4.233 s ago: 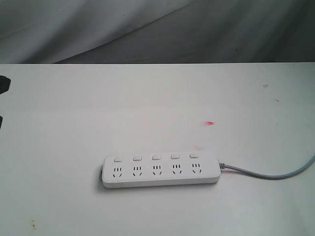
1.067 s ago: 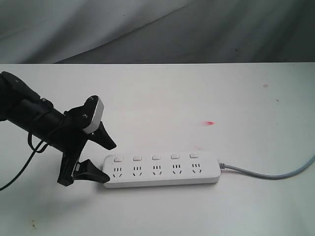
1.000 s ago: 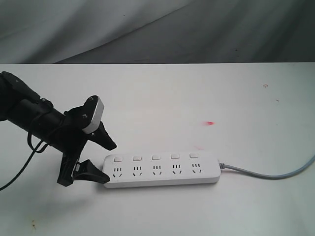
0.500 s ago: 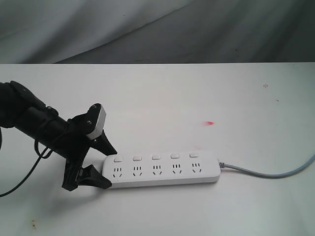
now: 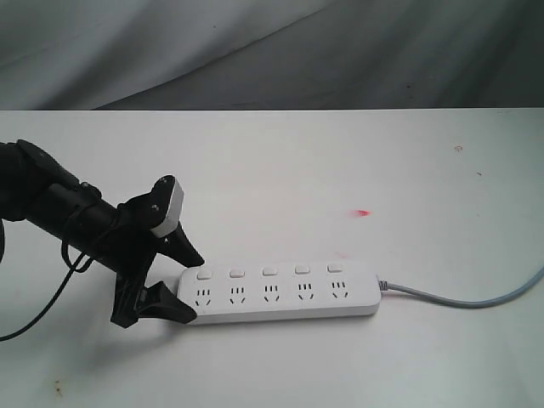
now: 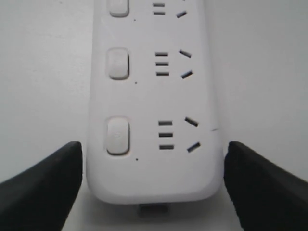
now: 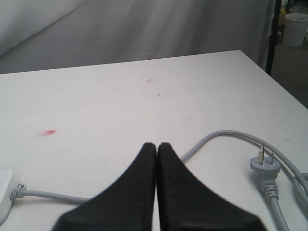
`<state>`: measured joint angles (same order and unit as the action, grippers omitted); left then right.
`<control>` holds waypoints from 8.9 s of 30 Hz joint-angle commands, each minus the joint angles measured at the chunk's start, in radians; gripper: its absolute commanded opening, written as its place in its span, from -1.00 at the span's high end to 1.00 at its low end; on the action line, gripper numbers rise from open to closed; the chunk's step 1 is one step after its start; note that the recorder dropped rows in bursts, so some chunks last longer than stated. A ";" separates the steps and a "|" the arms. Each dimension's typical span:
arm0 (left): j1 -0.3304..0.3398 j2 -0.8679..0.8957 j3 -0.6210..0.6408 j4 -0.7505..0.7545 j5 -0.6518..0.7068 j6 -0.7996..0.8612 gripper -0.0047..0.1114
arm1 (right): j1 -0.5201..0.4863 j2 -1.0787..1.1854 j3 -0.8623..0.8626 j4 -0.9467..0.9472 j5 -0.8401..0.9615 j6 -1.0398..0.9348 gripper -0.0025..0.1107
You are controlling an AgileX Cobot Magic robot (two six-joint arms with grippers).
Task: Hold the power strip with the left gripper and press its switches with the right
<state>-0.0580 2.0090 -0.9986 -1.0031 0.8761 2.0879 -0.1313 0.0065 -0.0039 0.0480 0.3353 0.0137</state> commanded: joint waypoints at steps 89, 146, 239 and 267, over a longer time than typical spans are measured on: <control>-0.005 0.002 -0.007 -0.019 -0.001 0.005 0.15 | -0.008 1.549 -1.474 0.666 0.556 -0.898 0.96; -0.005 0.002 -0.007 -0.019 -0.001 0.005 0.15 | 0.670 2.150 -1.476 0.923 0.346 -1.551 -0.08; -0.005 0.002 -0.007 -0.019 -0.001 0.005 0.15 | 0.641 2.059 -1.458 0.807 0.410 -1.475 -0.08; -0.005 0.002 -0.007 -0.019 -0.001 0.005 0.15 | 0.655 2.172 -1.364 0.864 0.297 -1.533 -0.08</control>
<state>-0.0580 2.0090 -0.9986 -1.0087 0.8746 2.0860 0.5221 2.1613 -1.3690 0.9322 0.6379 -1.5197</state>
